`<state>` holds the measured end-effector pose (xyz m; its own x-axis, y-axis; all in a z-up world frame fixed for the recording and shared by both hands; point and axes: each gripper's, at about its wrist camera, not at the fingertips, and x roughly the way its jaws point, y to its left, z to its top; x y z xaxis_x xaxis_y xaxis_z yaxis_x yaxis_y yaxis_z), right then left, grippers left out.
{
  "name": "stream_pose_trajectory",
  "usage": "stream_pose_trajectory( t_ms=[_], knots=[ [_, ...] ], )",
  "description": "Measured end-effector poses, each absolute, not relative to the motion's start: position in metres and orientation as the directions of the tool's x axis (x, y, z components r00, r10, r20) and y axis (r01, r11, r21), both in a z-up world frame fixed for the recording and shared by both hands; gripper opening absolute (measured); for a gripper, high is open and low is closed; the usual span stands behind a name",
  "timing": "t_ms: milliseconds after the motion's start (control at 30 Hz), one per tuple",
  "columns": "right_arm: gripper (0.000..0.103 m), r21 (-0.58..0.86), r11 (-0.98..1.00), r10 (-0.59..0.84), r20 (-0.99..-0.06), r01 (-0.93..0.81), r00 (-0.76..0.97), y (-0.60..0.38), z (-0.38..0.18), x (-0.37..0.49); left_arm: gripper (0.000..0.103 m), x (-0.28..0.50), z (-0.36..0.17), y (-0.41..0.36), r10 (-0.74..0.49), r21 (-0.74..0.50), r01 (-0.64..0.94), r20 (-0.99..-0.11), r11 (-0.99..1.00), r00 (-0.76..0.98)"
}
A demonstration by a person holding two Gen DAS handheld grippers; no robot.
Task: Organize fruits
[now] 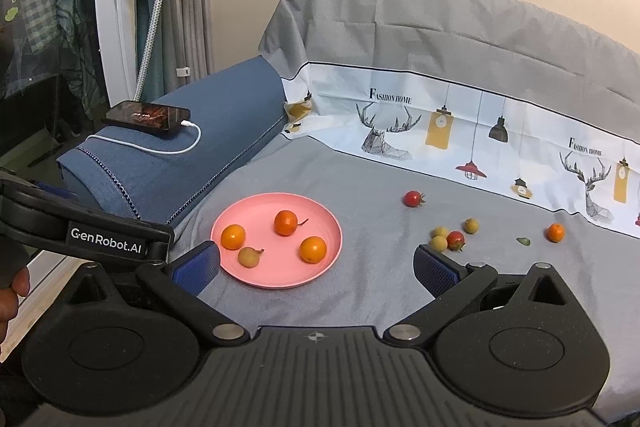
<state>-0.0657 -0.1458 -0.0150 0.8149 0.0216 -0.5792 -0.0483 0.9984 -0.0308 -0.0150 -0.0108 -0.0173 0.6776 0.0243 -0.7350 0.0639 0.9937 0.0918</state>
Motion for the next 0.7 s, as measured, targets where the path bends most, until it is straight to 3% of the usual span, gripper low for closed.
stream_pose_trajectory(
  t_ms=[700],
  knots=[
    [0.102, 0.028, 0.999, 0.036, -0.625, -0.024, 0.780, -0.167, -0.035, -0.050, 0.103, 0.005, -0.036, -0.029, 0.050, 0.148, 0.104, -0.776, 0.984, 0.628]
  ],
)
